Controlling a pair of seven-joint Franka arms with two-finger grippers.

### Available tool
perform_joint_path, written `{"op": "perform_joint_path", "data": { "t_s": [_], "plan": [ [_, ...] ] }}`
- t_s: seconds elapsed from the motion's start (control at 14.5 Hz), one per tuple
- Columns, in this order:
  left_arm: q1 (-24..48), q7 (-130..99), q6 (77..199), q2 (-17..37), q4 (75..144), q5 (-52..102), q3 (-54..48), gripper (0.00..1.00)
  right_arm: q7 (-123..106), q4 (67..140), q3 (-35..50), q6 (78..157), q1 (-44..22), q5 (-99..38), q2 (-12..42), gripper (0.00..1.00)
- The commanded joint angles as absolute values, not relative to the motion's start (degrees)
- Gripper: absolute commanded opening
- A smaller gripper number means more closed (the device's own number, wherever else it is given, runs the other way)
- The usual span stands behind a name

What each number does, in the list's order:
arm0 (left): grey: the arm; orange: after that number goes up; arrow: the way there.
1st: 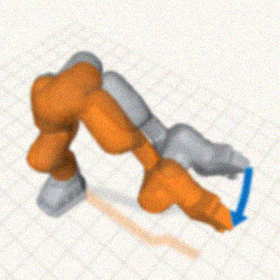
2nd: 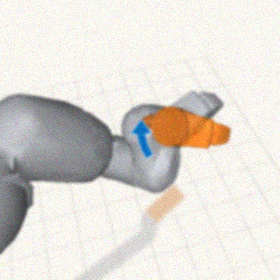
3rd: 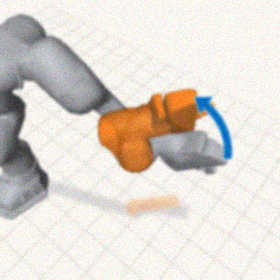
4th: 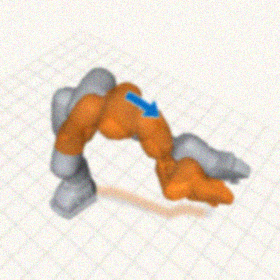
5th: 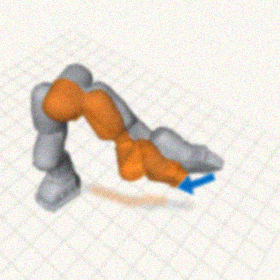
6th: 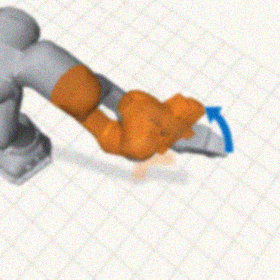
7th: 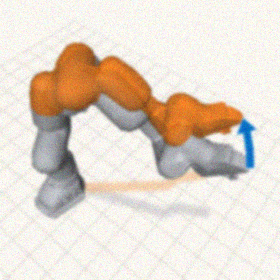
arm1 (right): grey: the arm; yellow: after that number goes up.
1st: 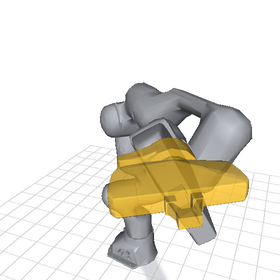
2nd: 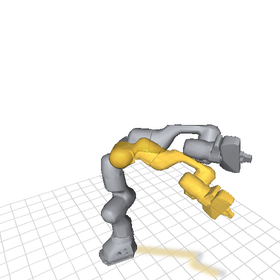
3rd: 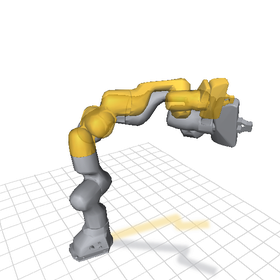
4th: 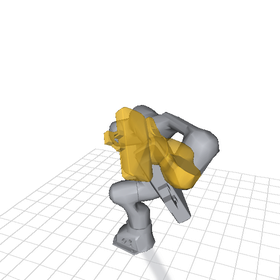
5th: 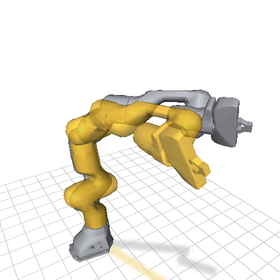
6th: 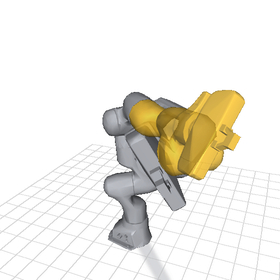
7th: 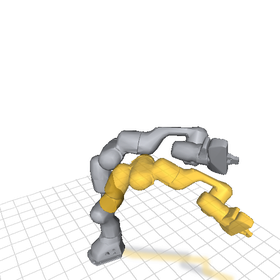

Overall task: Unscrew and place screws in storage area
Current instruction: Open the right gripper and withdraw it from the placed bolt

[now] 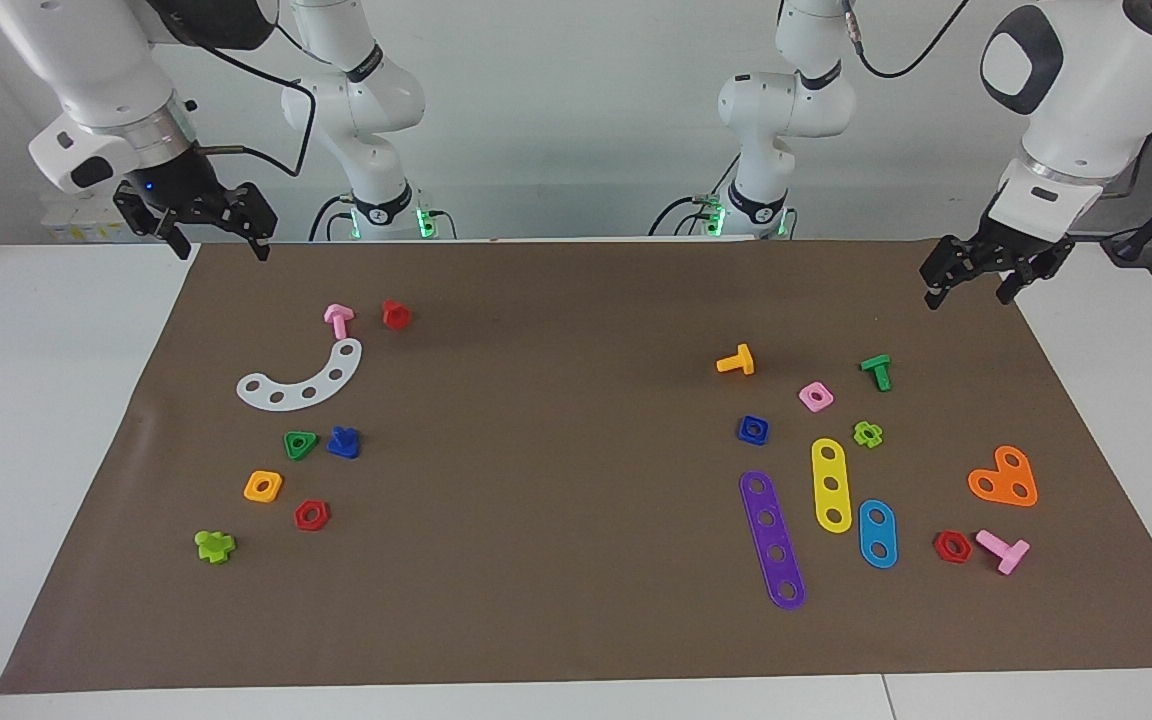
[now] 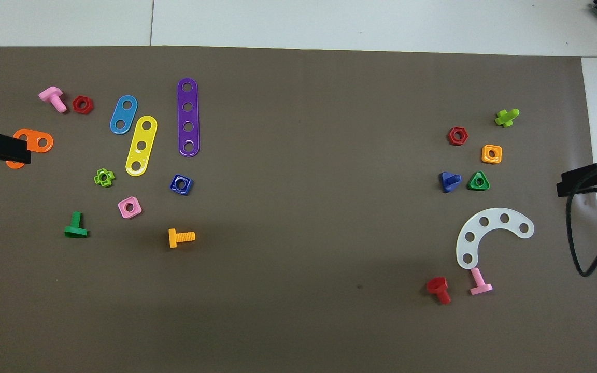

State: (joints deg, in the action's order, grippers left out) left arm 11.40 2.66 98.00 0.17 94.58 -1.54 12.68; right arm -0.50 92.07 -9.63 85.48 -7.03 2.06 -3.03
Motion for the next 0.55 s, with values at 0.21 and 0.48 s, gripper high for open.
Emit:
{"op": "perform_joint_path", "data": {
  "t_s": [0.21,0.48],
  "plan": [
    [11.43,2.02,98.53,-1.67,96.68,-2.72,12.48,1.00,1.66,90.97,-9.32,84.82,-6.59,2.38,-2.64,1.00],
    [11.43,2.02,98.53,-1.67,96.68,-2.72,12.48,1.00,3.87,91.05,-9.23,84.72,-6.59,2.29,-2.99,1.00]
  ]
}}
